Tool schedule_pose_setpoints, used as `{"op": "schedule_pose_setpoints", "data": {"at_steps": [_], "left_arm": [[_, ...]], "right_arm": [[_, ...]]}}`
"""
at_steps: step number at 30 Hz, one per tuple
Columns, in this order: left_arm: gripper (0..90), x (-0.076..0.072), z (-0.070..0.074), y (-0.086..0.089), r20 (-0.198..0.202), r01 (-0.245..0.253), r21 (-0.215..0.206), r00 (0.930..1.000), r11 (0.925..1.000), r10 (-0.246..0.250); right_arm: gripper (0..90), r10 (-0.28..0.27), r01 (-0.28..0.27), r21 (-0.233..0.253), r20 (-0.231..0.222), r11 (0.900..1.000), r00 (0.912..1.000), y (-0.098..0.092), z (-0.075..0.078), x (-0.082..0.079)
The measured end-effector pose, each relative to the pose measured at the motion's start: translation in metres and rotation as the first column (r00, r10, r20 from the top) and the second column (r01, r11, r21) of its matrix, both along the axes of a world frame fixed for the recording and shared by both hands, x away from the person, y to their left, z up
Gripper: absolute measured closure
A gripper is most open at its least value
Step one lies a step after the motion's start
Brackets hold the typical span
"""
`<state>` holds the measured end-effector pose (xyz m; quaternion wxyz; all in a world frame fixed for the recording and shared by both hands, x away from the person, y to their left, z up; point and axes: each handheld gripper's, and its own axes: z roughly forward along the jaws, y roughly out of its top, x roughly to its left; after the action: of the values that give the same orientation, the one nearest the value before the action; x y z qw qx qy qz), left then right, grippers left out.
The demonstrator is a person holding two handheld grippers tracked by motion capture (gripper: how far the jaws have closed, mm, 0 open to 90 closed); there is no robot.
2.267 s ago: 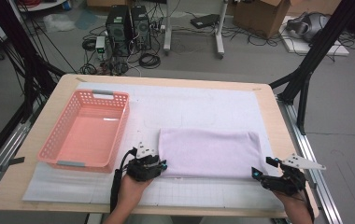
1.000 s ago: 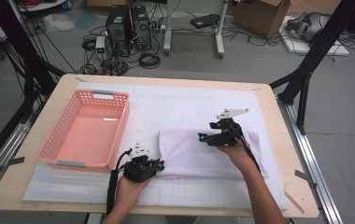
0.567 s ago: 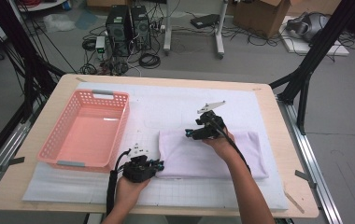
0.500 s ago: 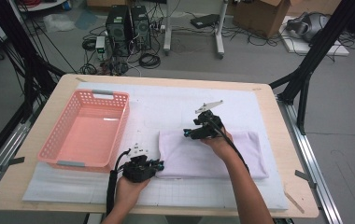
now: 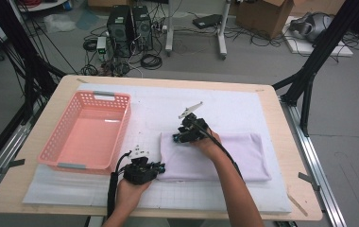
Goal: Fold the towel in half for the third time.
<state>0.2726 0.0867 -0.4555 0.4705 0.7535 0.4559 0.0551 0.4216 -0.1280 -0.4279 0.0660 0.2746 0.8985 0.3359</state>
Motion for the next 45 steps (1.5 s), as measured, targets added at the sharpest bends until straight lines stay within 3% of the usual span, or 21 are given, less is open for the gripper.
{"op": "schedule_pose_setpoints", "data": {"at_steps": [5,7,9,11,15,20,26,32,34,39,44,45], "left_arm": [[80.8,0.001,-0.001,0.001,-0.012,-0.004,-0.006,0.9999,1.0000,0.004],[81.1,0.001,-0.001,0.001,-0.016,-0.006,-0.009,0.9999,0.9999,0.006],[81.5,0.001,0.000,0.002,-0.017,-0.005,-0.007,0.9998,1.0000,0.004],[81.7,0.002,0.001,0.005,-0.023,-0.005,-0.017,0.9997,0.9998,0.005],[82.0,0.001,0.010,0.012,-0.006,-0.017,-0.049,0.9998,0.9987,0.017],[82.2,-0.002,0.024,0.025,0.041,-0.013,-0.094,0.9990,0.9955,0.017],[82.2,-0.005,0.041,0.035,0.076,0.001,-0.185,0.9970,0.9828,0.013],[82.2,-0.004,0.061,0.012,0.127,0.062,-0.187,0.9911,0.9804,-0.039],[82.2,0.000,0.066,0.002,0.128,0.087,-0.191,0.9897,0.9778,-0.063],[82.1,0.008,0.079,-0.027,0.140,0.146,-0.150,0.9822,0.9779,-0.125],[82.0,0.015,0.081,-0.051,0.124,0.178,-0.120,0.9788,0.9767,-0.163],[82.0,0.019,0.080,-0.061,0.116,0.194,-0.108,0.9765,0.9750,-0.182]], "right_arm": [[62.2,0.035,-0.036,-0.045,-0.001,0.998,0.9994,0.005,0.000,0.002],[70.1,0.036,-0.038,-0.052,-0.027,0.998,0.9990,0.006,0.002,0.002],[78.7,0.052,-0.054,-0.059,-0.021,0.997,0.9984,0.007,0.003,0.002],[81.4,0.050,-0.051,-0.062,-0.019,0.997,0.9986,0.008,0.004,0.000],[82.5,0.022,-0.023,-0.033,-0.030,0.999,0.9993,0.009,0.006,0.000],[82.7,0.035,-0.035,0.021,0.008,0.999,0.9994,0.018,0.015,-0.003],[82.7,0.046,-0.052,0.120,0.049,0.991,0.9977,0.019,0.032,-0.008],[82.5,0.035,-0.051,0.165,0.098,0.985,0.9946,0.002,0.051,-0.014],[82.5,0.026,-0.046,0.170,0.115,0.984,0.9930,-0.006,0.057,-0.015],[82.4,-0.010,-0.018,0.181,0.153,0.983,0.9882,-0.030,0.066,-0.020],[82.3,-0.049,0.018,0.190,0.161,0.982,0.9858,-0.050,0.065,-0.021],[82.3,-0.066,0.034,0.189,0.169,0.981,0.9834,-0.062,0.064,-0.021]]}}
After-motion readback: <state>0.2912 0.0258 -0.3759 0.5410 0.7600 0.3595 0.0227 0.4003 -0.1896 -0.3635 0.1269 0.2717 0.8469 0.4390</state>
